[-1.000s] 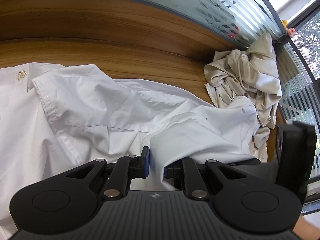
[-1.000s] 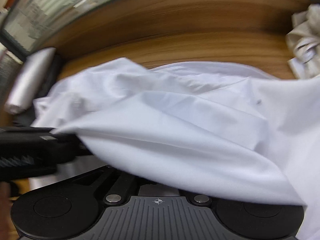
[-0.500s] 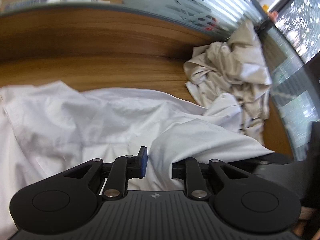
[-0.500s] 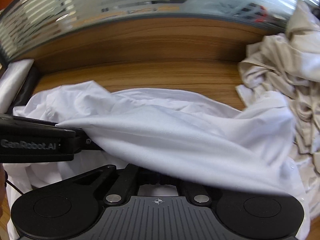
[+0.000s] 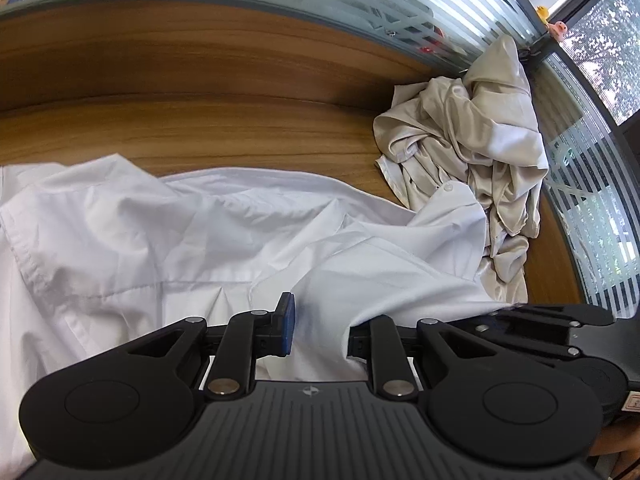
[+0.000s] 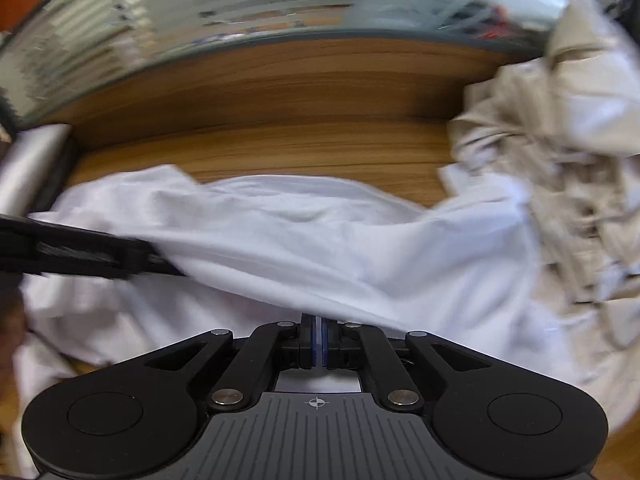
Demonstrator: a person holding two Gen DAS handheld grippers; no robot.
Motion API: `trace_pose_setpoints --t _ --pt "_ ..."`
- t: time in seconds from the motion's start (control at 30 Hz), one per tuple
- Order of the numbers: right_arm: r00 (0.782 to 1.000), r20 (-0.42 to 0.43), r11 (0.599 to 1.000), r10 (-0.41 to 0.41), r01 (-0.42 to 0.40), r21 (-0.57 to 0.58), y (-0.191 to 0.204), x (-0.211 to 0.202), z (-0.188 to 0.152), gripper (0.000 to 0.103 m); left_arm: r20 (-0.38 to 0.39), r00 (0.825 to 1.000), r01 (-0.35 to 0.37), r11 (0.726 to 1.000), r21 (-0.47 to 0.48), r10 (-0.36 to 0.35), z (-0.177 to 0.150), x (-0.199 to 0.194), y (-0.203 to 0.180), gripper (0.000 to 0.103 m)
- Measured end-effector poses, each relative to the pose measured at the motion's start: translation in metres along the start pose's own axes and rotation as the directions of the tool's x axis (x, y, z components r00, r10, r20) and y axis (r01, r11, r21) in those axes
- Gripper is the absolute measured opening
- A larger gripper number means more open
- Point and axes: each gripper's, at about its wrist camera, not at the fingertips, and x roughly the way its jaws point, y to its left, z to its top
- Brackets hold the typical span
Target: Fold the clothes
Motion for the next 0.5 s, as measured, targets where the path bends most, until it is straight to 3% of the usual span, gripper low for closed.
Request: trace_pose_setpoints --t 0.23,0.4,0.5 --pt "0.992 -0.063 0.993 0.105 -0.108 -0.051 0.035 0.028 0.011 0.006 -0.006 1.000 0.001 1.000 -0.017 -0.002 -0.004 -0.005 0.003 0.020" --pt "0.993 -0.105 0.994 0.051 -0.061 -0.094 0.040 0.064 0.012 0.005 -0.003 1.000 -0.017 0.999 -0.032 0.017 -0.006 -0.004 0.006 0.020" --pt "0.997 -0.080 0.986 0.014 -0.027 -0.164 0.042 0.060 0.007 0.007 0.000 1.000 -0.014 0.999 -0.049 0.014 -0.005 -0.005 0.011 0.020"
